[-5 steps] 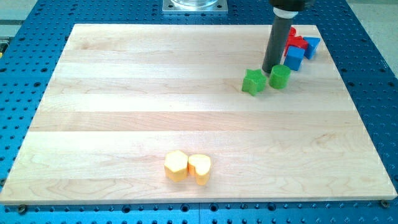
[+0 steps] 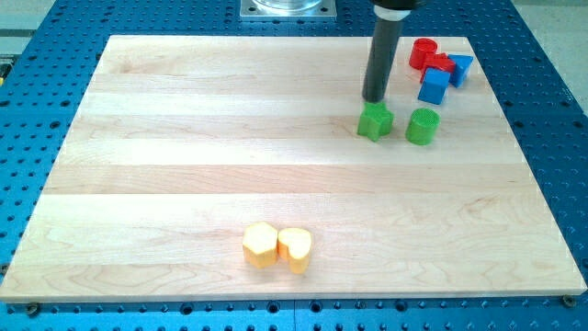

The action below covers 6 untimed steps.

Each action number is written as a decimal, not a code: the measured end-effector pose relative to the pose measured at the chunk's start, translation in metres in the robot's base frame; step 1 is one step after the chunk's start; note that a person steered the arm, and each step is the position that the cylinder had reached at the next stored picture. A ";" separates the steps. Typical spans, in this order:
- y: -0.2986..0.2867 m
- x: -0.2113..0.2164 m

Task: Place the green star at the left side of the green circle

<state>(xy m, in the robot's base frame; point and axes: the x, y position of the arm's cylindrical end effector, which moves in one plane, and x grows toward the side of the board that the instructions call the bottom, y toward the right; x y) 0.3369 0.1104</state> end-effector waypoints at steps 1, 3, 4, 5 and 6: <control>-0.006 0.033; -0.022 0.042; -0.059 0.045; -0.061 0.075; -0.051 0.101</control>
